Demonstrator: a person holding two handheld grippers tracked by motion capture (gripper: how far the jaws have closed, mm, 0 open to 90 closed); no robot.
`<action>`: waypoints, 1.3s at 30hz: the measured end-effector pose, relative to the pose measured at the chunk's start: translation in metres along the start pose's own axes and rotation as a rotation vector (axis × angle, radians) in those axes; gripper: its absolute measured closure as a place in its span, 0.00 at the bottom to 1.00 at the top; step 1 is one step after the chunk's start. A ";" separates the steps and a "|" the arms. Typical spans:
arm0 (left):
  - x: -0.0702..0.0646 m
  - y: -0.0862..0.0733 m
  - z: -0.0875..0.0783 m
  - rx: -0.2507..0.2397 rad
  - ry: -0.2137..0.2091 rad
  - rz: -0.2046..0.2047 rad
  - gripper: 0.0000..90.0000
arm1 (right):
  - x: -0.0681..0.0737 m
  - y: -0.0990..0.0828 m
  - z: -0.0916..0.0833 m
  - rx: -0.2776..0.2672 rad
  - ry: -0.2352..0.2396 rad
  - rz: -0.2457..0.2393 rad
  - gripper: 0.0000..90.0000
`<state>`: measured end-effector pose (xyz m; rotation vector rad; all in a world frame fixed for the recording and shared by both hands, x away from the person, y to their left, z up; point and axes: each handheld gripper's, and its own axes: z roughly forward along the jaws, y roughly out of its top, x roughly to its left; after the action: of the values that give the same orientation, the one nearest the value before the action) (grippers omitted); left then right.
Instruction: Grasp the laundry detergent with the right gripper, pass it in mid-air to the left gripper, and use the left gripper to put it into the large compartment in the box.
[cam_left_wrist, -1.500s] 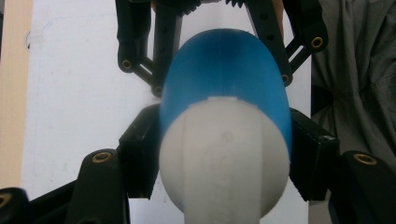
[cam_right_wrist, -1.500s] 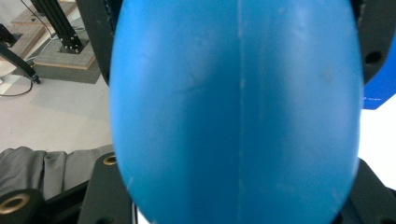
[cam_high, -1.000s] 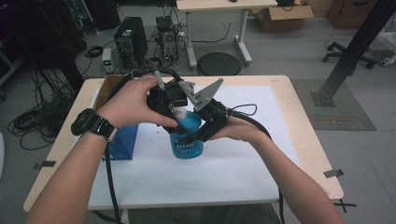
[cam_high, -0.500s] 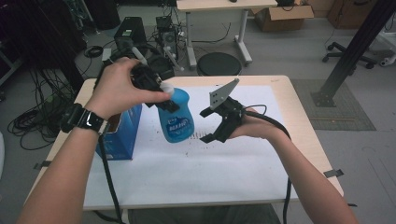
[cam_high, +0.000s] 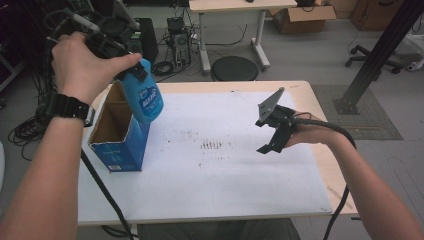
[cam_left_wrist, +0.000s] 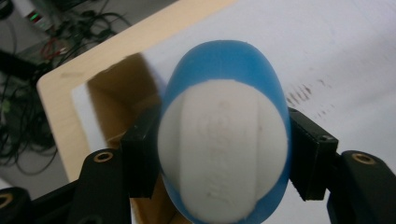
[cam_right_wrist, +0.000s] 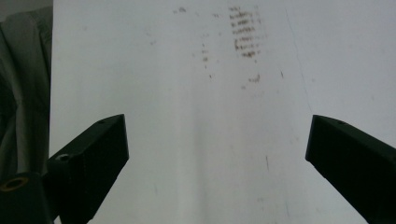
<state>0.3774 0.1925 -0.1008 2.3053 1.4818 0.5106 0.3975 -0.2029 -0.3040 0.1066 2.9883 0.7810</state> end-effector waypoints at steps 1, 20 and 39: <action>0.005 -0.001 -0.002 0.003 0.013 -0.028 0.43 | -0.001 -0.005 -0.003 0.005 0.000 0.007 0.06; 0.063 -0.035 0.020 0.074 0.159 -0.322 0.43 | -0.011 -0.059 -0.035 0.047 -0.052 0.105 0.07; 0.060 -0.068 0.100 0.164 0.145 -0.324 0.43 | -0.010 -0.073 -0.036 0.045 -0.054 0.133 0.07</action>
<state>0.3944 0.2646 -0.2139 2.1180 1.9884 0.4873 0.4014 -0.2851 -0.3080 0.3254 2.9731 0.7096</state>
